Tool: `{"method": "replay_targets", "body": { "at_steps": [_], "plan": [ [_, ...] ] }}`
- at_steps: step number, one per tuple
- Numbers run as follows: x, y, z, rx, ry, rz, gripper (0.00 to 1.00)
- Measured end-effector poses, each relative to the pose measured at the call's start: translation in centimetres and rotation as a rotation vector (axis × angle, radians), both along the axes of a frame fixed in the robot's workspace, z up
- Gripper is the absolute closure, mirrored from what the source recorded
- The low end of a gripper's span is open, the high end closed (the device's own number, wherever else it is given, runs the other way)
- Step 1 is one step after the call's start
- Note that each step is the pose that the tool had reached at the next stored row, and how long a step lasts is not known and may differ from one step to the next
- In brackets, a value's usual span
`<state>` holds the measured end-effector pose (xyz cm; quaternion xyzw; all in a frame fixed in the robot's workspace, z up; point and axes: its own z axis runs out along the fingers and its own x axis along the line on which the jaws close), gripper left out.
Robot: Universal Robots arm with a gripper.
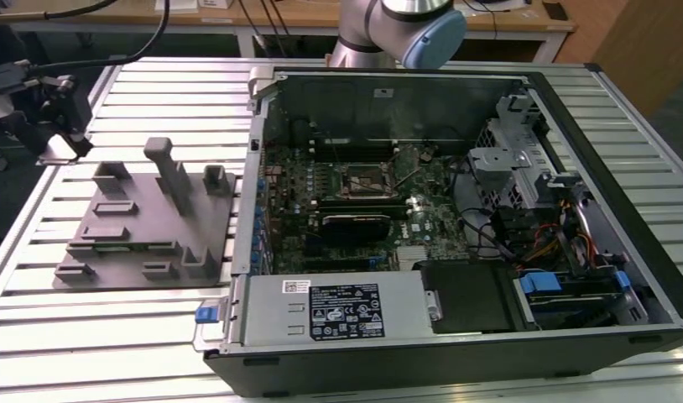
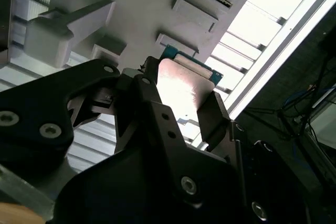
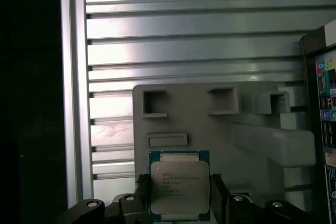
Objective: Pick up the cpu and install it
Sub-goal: 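Pick up the cpu and move it towards the insertion slot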
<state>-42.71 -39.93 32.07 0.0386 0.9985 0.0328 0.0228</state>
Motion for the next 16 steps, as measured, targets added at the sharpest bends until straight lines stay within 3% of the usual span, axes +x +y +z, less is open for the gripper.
{"method": "replay_targets", "body": {
  "at_steps": [16],
  "plan": [
    [0.0,0.25,3.66,0.0065,-0.0059,0.000,0.46]
  ]
}}
